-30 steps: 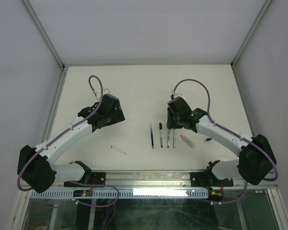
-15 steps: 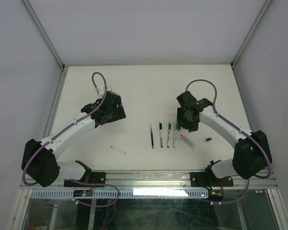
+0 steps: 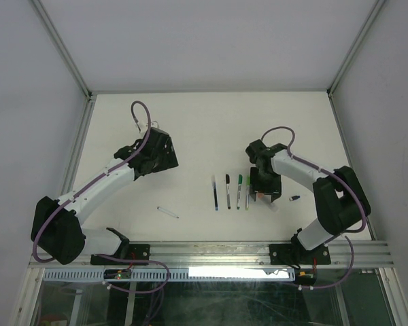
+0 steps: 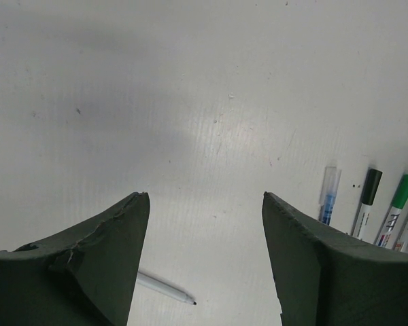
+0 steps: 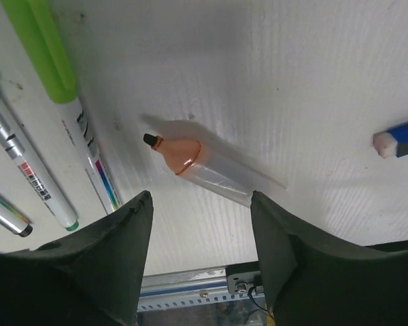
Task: Insert the pens into the pen caps
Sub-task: Pick up the pen from the center of the board.
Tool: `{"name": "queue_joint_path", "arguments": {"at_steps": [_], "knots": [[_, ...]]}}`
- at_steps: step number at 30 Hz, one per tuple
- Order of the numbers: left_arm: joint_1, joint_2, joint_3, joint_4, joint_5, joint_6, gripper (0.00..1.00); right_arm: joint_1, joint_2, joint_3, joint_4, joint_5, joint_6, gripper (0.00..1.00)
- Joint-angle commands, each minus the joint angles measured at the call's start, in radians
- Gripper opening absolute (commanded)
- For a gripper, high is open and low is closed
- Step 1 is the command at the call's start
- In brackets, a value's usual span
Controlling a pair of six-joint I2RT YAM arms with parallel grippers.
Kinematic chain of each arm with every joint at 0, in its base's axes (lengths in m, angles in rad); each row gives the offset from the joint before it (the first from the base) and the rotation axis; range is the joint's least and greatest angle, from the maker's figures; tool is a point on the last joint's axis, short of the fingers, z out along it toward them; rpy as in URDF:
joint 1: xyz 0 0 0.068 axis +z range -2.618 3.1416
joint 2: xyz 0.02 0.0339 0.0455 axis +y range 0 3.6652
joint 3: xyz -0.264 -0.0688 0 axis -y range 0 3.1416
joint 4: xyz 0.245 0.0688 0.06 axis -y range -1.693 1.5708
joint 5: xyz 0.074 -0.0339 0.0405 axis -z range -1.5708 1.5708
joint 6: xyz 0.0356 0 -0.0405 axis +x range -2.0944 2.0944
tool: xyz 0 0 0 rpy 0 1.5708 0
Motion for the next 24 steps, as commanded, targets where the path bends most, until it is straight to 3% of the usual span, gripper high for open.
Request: {"name": "queue_joint_path", "arguments": {"at_steps": [1, 8, 19, 24], "knots": [[0.011, -0.004, 0.030, 0.043, 0.019, 0.015, 0.68, -0.017, 0.027, -0.002, 0.044, 0.011, -0.027, 0.61], [0.014, -0.006, 0.029, 0.042, 0.025, 0.019, 0.68, -0.035, 0.097, -0.002, 0.066, 0.031, -0.055, 0.53], [0.018, 0.004, 0.041, 0.044, 0.044, 0.022, 0.68, -0.100, 0.061, -0.028, 0.100, 0.060, -0.046, 0.22], [0.018, -0.010, 0.039, 0.089, 0.095, 0.060, 0.68, -0.114, 0.003, -0.016, 0.131, 0.073, -0.048, 0.17]]}}
